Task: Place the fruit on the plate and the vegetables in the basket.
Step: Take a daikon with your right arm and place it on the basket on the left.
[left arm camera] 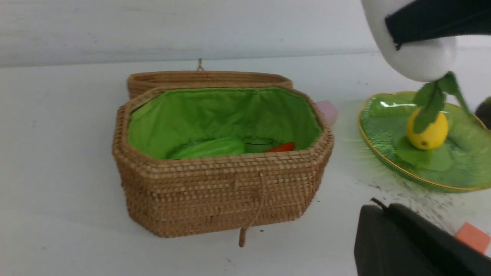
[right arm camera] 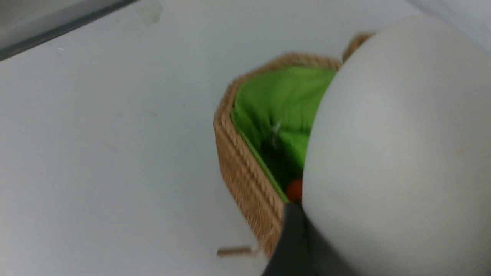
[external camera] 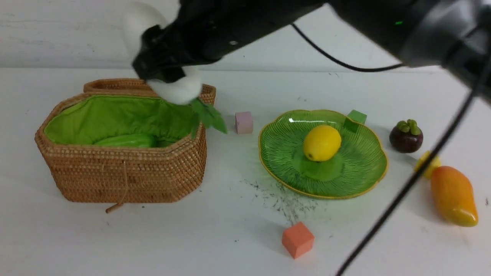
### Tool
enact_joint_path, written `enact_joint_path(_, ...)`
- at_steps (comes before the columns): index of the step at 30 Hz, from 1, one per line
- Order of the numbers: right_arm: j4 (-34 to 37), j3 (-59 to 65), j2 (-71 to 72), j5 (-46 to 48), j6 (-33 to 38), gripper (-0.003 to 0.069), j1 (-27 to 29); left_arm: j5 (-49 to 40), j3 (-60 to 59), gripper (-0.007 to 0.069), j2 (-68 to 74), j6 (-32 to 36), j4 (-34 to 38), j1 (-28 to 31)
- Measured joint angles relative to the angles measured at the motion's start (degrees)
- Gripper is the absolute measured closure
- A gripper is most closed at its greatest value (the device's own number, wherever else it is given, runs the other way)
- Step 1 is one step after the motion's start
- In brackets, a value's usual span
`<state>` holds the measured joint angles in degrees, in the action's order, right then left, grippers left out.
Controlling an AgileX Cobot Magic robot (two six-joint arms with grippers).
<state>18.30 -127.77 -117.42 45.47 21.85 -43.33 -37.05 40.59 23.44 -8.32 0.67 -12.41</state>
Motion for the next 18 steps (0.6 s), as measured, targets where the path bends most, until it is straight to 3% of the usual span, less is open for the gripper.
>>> enact_joint_path(5, 0.0, -9.0, -11.8, -9.0, 7.4, 0.0122, -0.8, 0.0, 0.0, 0.0638, 0.0, -3.0, -1.5, 0.0)
enact_joint_path(9, -0.4, -9.8, -16.6, -14.3, 8.7, 0.0122, -0.8, -0.1, 0.0, 0.0638, 0.0, -3.2, -1.5, 0.0)
enact_joint_path(14, -3.3, -10.1, -18.2, -16.4, 9.0, -0.0006, -0.8, -0.3, 0.0, 0.0638, 0.0, -3.2, -1.6, 0.0)
enact_joint_path(18, -4.0, -10.5, -17.0, -13.2, 9.0, -0.0015, -0.8, -1.7, 0.0, 0.0638, 0.0, -3.2, -1.4, 0.0)
